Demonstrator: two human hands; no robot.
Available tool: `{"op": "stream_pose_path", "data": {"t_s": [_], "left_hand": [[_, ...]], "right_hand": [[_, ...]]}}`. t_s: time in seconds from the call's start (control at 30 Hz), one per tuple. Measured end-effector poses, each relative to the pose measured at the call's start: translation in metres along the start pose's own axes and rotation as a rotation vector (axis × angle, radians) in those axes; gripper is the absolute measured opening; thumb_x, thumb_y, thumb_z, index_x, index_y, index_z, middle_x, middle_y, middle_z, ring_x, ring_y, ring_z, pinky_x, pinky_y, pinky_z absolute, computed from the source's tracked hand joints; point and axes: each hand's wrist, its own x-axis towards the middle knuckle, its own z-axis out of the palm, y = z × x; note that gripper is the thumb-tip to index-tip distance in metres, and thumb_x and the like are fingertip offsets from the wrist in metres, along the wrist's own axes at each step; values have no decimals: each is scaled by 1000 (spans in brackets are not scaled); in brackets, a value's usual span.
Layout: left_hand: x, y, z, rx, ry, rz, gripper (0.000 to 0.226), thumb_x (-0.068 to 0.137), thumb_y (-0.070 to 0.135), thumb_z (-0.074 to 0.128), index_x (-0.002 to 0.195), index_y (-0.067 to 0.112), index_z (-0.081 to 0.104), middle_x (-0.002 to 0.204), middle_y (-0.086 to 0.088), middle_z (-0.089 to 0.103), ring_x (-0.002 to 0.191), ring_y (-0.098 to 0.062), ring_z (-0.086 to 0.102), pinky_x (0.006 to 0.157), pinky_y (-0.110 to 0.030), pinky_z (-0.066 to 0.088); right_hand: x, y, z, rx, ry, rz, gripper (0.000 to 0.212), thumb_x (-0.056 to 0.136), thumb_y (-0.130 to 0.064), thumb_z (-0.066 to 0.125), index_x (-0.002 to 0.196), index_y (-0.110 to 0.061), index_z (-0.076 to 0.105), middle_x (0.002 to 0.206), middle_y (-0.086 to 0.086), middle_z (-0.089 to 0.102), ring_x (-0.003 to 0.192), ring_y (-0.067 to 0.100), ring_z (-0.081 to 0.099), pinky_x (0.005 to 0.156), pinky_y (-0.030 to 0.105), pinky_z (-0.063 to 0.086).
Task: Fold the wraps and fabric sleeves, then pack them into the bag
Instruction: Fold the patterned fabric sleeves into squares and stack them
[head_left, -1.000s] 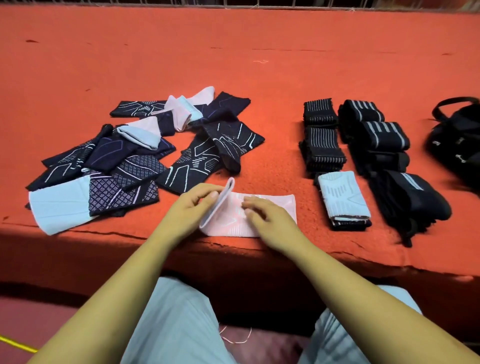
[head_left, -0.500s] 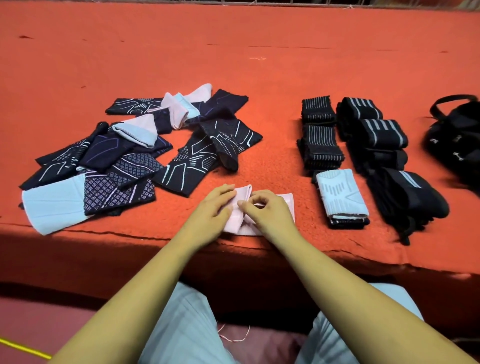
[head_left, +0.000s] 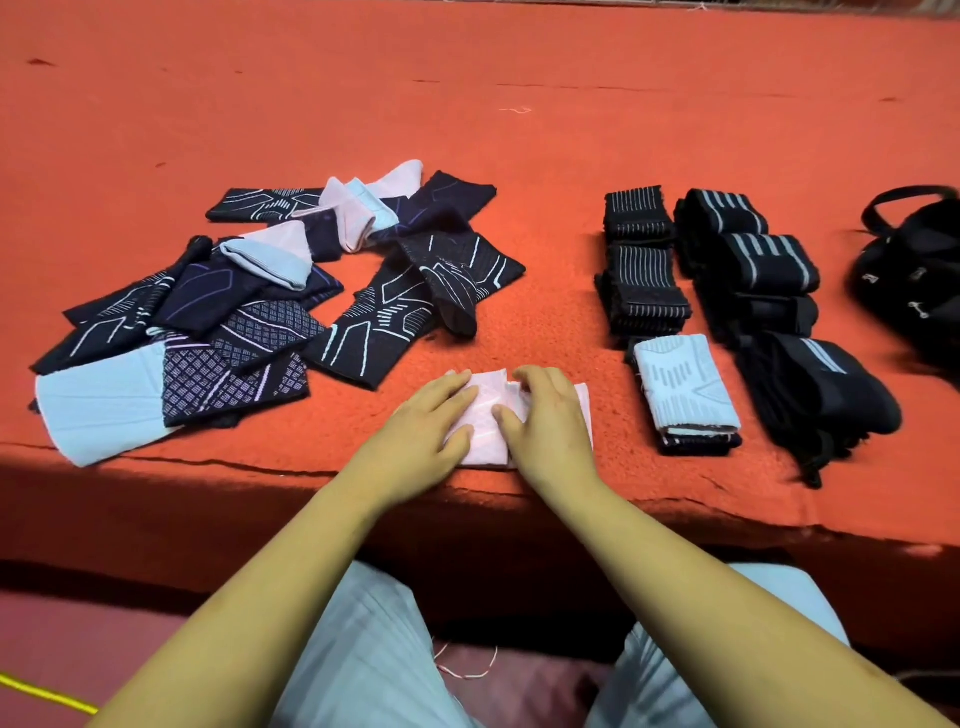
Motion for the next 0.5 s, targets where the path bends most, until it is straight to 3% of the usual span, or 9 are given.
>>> {"op": "stream_pose_path", "data": {"t_s": [0.07, 0.13, 0.27, 0.4, 0.5], "left_hand": [[1, -4, 1, 66, -6, 12, 74, 90, 51, 27, 149, 9, 41, 161, -4, 29, 150, -18, 22, 122, -41, 22], [1, -6, 3, 88, -12, 7, 74, 90, 51, 25, 151, 11, 39, 161, -3, 28, 150, -17, 21, 121, -43, 24], [2, -6, 5, 38, 6, -2, 76, 88, 52, 26, 150, 11, 39, 161, 0, 28, 150, -13, 21, 123, -36, 20], [1, -3, 2, -91, 51, -57, 78, 81, 54, 36, 145, 11, 48, 157, -2, 35, 145, -14, 27, 115, -12, 9], [1, 2, 0, -118, 151, -185, 75, 76, 56, 41, 137, 15, 55, 133, -5, 47, 127, -20, 40, 110, -17, 20]], "right_hand": [[-1, 1, -5, -75, -71, -79, 36, 90, -16, 62, 125, -9, 61, 140, 11, 52, 132, 26, 46, 113, 39, 35], [-4, 3, -8, -189, -178, -181, 39, 95, -19, 51, 130, -7, 60, 150, 12, 45, 142, 26, 37, 119, 38, 27], [-13, 5, -13, -321, -262, -232, 53, 96, -32, 37, 142, -9, 49, 156, 8, 37, 148, 23, 28, 122, 34, 17], [-14, 4, -13, -345, -283, -227, 49, 102, -30, 40, 148, -12, 41, 161, 2, 27, 149, 17, 21, 122, 32, 10], [-14, 4, -15, -318, -256, -222, 48, 102, -29, 43, 146, -13, 43, 160, 2, 30, 148, 14, 25, 121, 30, 10]]}}
